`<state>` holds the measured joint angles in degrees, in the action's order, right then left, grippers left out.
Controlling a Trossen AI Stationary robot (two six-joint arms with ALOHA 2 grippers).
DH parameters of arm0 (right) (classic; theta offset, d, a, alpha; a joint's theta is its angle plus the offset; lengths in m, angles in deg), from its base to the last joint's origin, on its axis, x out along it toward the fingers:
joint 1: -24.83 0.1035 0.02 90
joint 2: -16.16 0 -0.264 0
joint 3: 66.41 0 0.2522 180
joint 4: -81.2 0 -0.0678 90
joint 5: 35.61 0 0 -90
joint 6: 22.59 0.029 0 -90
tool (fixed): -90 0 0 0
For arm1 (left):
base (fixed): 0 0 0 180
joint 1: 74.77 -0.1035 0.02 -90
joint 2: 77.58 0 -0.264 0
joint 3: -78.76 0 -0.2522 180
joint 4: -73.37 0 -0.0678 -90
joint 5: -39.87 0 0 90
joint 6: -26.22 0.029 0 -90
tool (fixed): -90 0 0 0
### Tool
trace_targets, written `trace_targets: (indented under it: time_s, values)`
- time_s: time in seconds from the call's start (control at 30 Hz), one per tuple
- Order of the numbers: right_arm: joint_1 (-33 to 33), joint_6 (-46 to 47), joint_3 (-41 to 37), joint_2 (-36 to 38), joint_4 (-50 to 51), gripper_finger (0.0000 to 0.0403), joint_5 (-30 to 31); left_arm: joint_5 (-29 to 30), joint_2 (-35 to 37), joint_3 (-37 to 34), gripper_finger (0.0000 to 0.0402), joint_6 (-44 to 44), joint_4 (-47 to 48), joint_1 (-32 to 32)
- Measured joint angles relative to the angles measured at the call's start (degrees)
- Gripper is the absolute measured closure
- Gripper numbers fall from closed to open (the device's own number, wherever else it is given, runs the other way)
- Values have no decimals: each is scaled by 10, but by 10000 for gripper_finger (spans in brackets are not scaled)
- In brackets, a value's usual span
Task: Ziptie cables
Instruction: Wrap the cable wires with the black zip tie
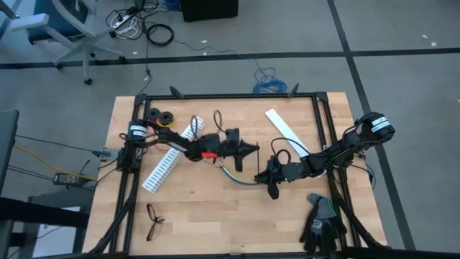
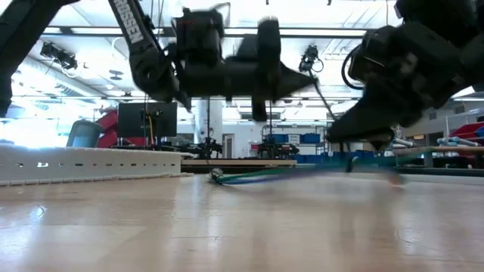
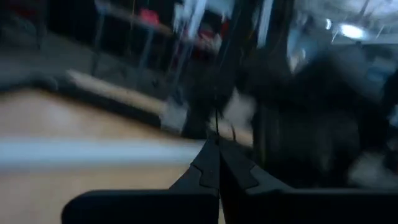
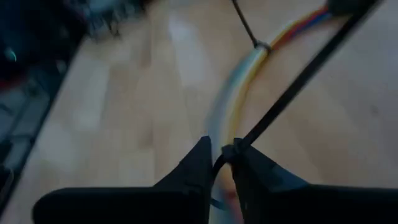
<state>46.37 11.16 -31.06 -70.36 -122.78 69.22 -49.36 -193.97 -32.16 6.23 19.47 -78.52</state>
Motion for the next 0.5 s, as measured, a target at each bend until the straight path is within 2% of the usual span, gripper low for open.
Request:
trace_targets:
  time_s: [0.23, 0.5]
  values:
    - [-21, -14, 0, 8, 3, 318, -10, -5, 2, 2, 401, -1, -27, -3]
    - [-10, 44, 1, -1, 57, 326, -23, -23, 1, 1, 401, -23, -55, -24]
